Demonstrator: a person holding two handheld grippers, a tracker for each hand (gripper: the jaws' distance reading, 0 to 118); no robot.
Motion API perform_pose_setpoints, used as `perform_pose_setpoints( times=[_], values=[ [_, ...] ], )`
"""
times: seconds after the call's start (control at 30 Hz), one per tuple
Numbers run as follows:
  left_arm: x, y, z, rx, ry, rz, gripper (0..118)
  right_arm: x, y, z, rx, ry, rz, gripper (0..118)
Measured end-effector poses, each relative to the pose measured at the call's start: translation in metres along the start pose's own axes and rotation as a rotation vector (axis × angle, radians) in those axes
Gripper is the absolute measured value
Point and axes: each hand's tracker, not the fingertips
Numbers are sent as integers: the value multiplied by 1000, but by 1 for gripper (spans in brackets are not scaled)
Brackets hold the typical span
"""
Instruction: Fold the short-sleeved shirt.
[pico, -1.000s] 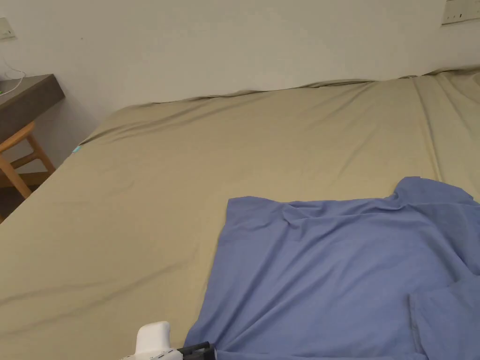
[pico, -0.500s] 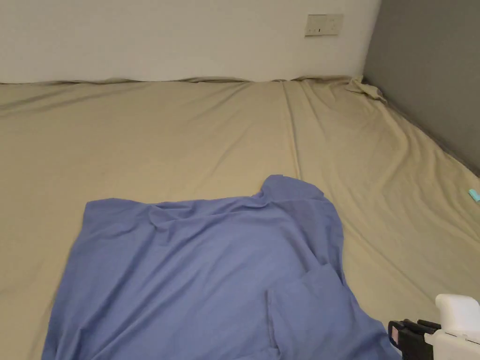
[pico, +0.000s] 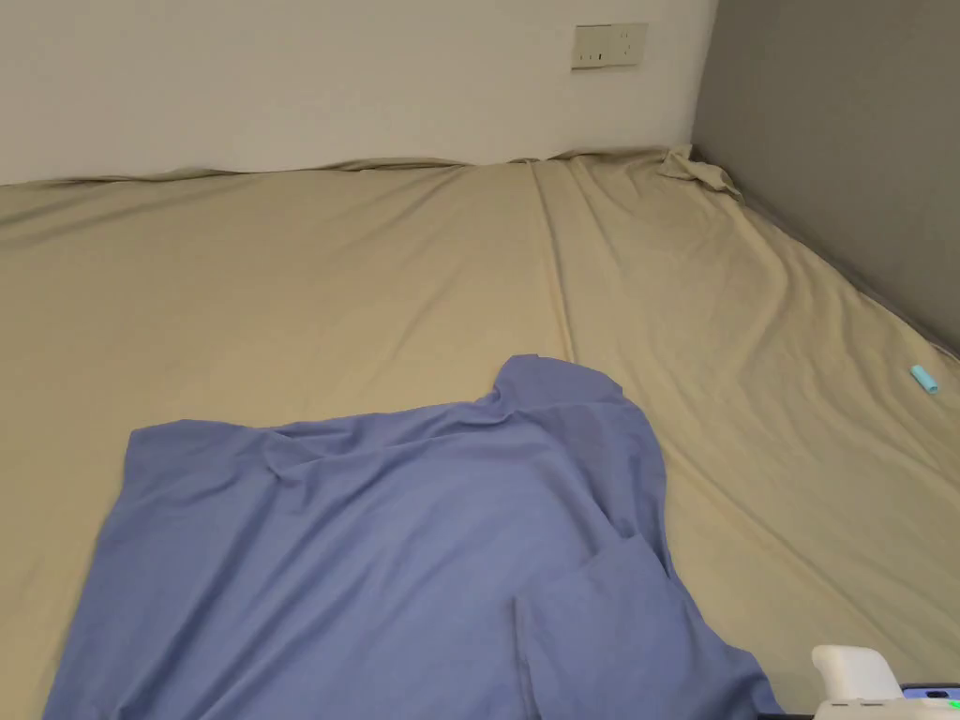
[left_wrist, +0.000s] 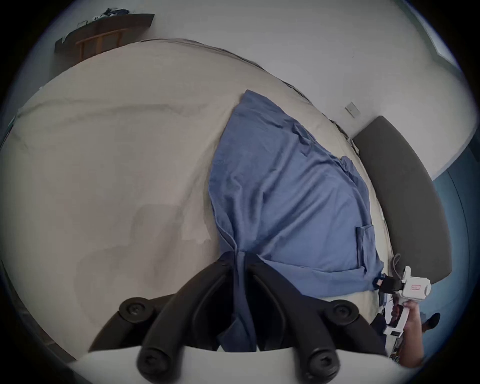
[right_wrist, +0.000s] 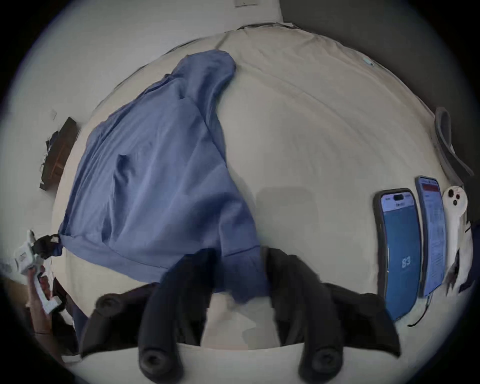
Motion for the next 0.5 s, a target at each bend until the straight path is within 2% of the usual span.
perform_pose_setpoints(
  times=[0.07,0.2,0.3,0.4,0.43,0.5],
  values=[
    [-3,0,-1,-5,-6,21,3,-3,2,3,29,95,-35,12],
    [-6,6,3,19,-72,130,3,-5,14,14,99,190,-163,10],
    [-6,22,9,51,-120,179,3,-1,34,31,170,367,-330,9],
    [4,50,10,75,-135,194,3,-11,64,42,230,460,-414,9],
    [13,56,7,30,-237,300,3,-13,75,41,240,487,-435,9],
    [18,82,1,71,-263,335,3,-15,105,36,264,496,-460,9]
  ],
)
